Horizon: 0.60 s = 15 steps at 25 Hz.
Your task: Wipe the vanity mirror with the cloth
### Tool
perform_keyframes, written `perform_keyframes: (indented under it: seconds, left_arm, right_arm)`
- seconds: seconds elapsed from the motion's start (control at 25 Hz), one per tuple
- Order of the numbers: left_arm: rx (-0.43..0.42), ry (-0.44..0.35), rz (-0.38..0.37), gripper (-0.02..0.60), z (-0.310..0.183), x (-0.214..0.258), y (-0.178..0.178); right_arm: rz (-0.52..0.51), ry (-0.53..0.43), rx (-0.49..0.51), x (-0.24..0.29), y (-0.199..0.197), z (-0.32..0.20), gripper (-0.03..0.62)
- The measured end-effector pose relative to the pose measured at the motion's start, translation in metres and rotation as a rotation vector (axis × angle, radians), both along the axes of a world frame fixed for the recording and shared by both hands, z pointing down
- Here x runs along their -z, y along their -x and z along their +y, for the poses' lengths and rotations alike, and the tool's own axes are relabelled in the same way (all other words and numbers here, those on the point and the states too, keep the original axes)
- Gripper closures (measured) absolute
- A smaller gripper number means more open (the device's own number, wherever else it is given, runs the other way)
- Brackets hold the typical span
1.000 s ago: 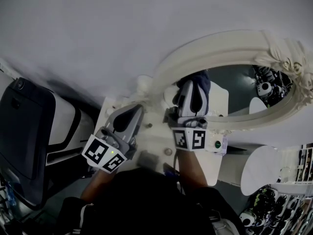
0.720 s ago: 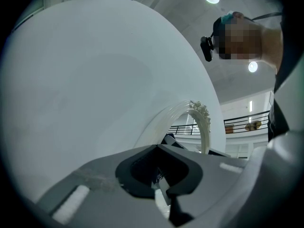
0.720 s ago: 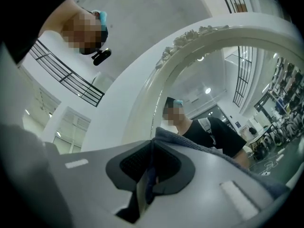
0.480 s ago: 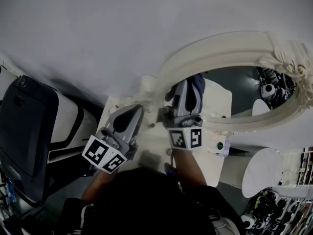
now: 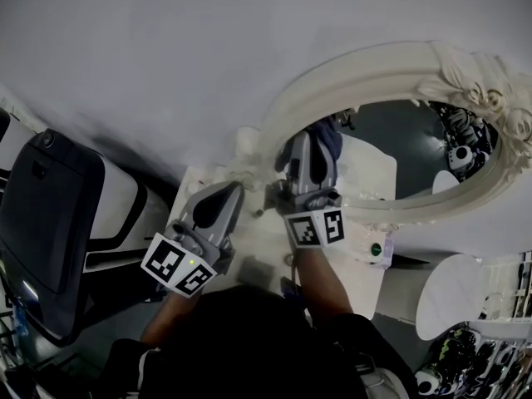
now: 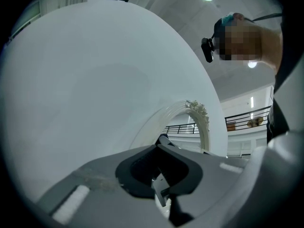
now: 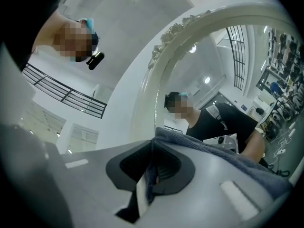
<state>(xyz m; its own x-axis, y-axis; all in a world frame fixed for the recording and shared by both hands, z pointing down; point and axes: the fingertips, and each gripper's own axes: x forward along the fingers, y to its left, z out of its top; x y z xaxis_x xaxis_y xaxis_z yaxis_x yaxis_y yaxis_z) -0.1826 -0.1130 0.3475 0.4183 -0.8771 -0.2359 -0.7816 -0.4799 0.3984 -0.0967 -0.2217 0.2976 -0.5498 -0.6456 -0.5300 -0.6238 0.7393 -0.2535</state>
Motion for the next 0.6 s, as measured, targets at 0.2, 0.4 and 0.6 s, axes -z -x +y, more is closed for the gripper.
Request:
perform_keyframes:
  seconds: [0.2, 0.4, 0.6]
  left_arm:
    - [0.022, -0.008, -0.013, 0.577, 0.013, 0.007, -0.005]
    - [0.025, -0.013, -0.021, 0.577, 0.025, 0.01, -0.017]
    - [-0.008, -0.005, -0.028, 0.577, 0.028, 0.007, -0.042]
  right_arm:
    - [-0.011, 0.011, 0.013, 0.002, -0.008, 0.01, 0.571]
    - [-0.021, 0.006, 0.019, 0.005, -0.026, 0.03, 0.571]
    - [-0.027, 0.007, -0.014, 0.0, -0.064, 0.053, 0.569]
